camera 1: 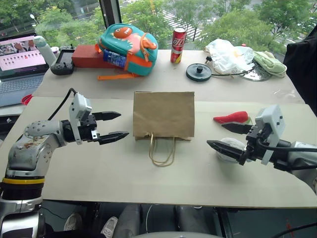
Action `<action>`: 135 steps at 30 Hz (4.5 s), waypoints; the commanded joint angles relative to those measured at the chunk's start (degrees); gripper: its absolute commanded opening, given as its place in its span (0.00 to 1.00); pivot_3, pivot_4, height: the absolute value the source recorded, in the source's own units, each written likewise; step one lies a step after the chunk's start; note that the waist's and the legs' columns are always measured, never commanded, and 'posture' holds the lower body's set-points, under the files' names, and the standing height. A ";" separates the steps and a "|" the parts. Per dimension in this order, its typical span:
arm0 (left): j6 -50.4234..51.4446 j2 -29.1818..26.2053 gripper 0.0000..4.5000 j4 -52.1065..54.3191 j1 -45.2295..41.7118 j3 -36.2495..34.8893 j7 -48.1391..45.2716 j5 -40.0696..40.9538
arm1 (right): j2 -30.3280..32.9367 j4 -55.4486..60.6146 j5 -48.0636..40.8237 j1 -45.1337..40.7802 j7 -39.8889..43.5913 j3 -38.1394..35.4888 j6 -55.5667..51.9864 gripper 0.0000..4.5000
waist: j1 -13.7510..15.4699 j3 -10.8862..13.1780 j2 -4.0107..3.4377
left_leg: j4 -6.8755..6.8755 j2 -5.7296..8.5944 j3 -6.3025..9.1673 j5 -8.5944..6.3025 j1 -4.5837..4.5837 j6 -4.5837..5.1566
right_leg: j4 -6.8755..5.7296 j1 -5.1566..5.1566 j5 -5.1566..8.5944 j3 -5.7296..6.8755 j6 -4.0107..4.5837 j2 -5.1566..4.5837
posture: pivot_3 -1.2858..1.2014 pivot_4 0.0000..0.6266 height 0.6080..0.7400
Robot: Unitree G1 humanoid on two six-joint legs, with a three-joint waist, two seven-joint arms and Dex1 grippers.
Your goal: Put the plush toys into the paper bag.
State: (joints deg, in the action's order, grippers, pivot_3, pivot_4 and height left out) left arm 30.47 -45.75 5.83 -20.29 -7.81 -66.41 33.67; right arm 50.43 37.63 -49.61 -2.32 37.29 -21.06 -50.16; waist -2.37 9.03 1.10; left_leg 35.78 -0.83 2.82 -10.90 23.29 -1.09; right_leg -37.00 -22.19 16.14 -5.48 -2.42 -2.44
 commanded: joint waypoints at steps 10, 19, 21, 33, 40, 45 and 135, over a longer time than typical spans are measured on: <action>-22.73 -0.73 1.00 -6.32 -2.93 4.37 -8.98 -10.41 | -0.60 1.55 -3.22 -1.29 -0.47 -3.36 1.08 1.00 | 0.05 0.00 0.00 | -0.01 0.01 -0.02 0.00 -0.01 0.00 | 0.01 0.01 -0.23 0.00 0.40 0.00 | 0.52 0.24 0.99; -70.91 9.34 1.00 -27.93 -14.63 15.53 -13.64 -24.76 | -0.34 3.55 -4.41 -1.30 -3.18 -3.61 0.29 1.00 | 1.58 0.00 0.00 | 0.11 0.05 -0.03 0.00 0.11 0.00 | 0.13 0.04 -0.28 0.01 0.41 -0.02 | 0.52 0.24 0.99; -77.10 10.96 1.00 -32.15 -15.67 17.07 -13.33 -26.14 | -0.37 4.33 -4.46 -1.31 -3.99 -3.55 0.33 1.00 | 1.43 -0.01 0.00 | 0.10 0.05 -0.04 -0.03 0.14 0.05 | 0.16 0.03 -0.29 0.00 0.39 -0.02 | 0.52 0.24 0.99; -94.31 21.45 1.00 -53.44 -22.88 20.78 -3.85 -32.59 | -1.95 8.60 -7.12 -1.85 -11.85 -3.72 0.42 1.00 | 1.63 0.00 0.01 | 0.31 0.11 0.05 -0.07 0.19 0.16 | 0.03 0.07 -0.30 0.03 0.31 -0.01 | 0.52 0.24 0.99; -98.59 22.69 1.00 -58.02 -24.15 22.85 2.36 -37.55 | -1.52 9.75 -8.69 -0.69 -13.88 -4.34 0.65 1.00 | 1.10 -0.01 0.00 | 0.19 0.09 0.05 -0.08 0.12 0.16 | 0.01 0.05 -0.31 0.01 0.32 0.01 | 0.52 0.24 0.99; -100.18 21.64 0.86 -59.46 -24.93 24.03 5.39 -39.77 | -1.30 9.99 -9.30 -0.54 -14.76 -4.21 0.80 1.00 | 1.29 -0.01 0.00 | 0.23 0.10 0.06 -0.07 0.12 0.16 | -0.02 0.07 -0.31 0.01 0.32 0.01 | 0.52 0.24 0.99; -1.15 25.41 0.00 -21.29 -35.09 6.10 7.14 -5.47 | -47.71 -35.36 36.06 -20.50 -30.72 31.55 13.77 0.01 | -0.39 -0.05 -0.07 | 0.13 0.04 0.18 -0.05 0.05 0.13 | -0.18 -0.07 -0.32 0.05 0.36 0.10 | 0.52 0.24 0.99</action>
State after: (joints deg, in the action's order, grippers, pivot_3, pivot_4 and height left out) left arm 28.46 -20.46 -15.81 -52.83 0.22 -60.54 26.73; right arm 3.29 1.76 -14.15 -22.30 6.02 10.20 -35.75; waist -2.76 8.99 1.03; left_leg 35.91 -0.78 3.01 -10.95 23.35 -0.96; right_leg -37.20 -22.26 15.81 -5.43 -2.06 -2.34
